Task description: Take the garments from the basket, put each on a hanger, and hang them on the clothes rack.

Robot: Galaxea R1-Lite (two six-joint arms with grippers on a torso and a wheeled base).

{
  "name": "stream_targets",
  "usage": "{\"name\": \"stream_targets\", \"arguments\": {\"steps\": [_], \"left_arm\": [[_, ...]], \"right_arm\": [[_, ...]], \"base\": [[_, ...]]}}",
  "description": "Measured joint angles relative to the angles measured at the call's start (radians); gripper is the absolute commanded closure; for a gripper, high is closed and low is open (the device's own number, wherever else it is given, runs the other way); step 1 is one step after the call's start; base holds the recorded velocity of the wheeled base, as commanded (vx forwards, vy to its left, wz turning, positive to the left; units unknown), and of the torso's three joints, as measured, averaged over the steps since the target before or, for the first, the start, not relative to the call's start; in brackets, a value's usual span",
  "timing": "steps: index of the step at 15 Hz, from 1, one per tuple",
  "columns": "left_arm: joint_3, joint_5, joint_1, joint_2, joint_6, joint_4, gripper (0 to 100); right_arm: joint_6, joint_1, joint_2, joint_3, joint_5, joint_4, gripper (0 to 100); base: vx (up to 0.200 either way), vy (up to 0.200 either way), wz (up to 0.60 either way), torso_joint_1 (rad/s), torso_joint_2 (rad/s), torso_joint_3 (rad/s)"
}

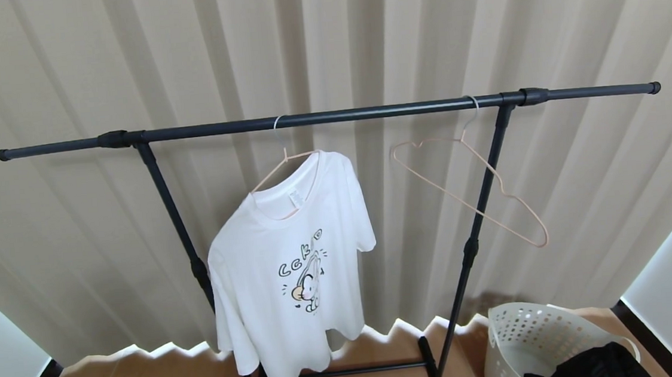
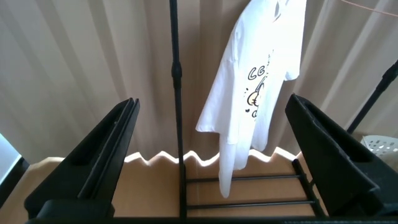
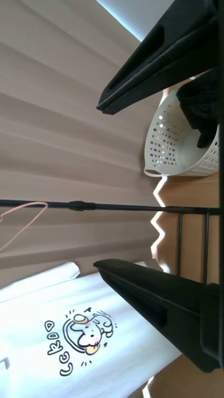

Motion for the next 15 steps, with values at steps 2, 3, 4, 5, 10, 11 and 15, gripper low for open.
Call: {"name": "stream_targets", "arguments": {"steps": [2, 3, 4, 5, 10, 11, 15], "left_arm": [[0.0, 0.0, 0.0, 0.0, 0.0, 0.0, 0], [0.0, 0.0, 0.0, 0.0, 0.0, 0.0, 0], [0.0, -0.001, -0.001, 0.0, -0.001, 0.0, 0], [0.0, -0.001, -0.001, 0.0, -0.002, 0.001, 0], [0.0, 0.0, 0.0, 0.0, -0.004, 0.0, 0], [0.0, 0.0, -0.001, 0.0, -0.003, 0.001, 0], [0.0, 0.0, 0.0, 0.0, -0.003, 0.002, 0]], "right_arm": [[0.002, 0.0, 0.0, 0.0, 0.0, 0.0, 0], [0.002, 0.0, 0.0, 0.0, 0.0, 0.0, 0], [0.002, 0.0, 0.0, 0.0, 0.0, 0.0, 0], [0.002, 0.0, 0.0, 0.0, 0.0, 0.001, 0], [0.003, 0.0, 0.0, 0.0, 0.0, 0.0, 0], [0.003, 0.0, 0.0, 0.0, 0.0, -0.001, 0], [0.004, 0.0, 0.0, 0.0, 0.0, -0.003, 0]], "base": [[0.0, 0.0, 0.0, -0.149, 0.35, 0.186], [0.0, 0.0, 0.0, -0.154, 0.34, 0.193], [0.0, 0.0, 0.0, -0.159, 0.36, 0.198], [0.0, 0.0, 0.0, -0.154, 0.37, 0.203], [0.0, 0.0, 0.0, -0.168, 0.38, 0.215], [0.0, 0.0, 0.0, -0.207, 0.48, 0.276], [0.0, 0.0, 0.0, -0.223, 0.54, 0.317]]}}
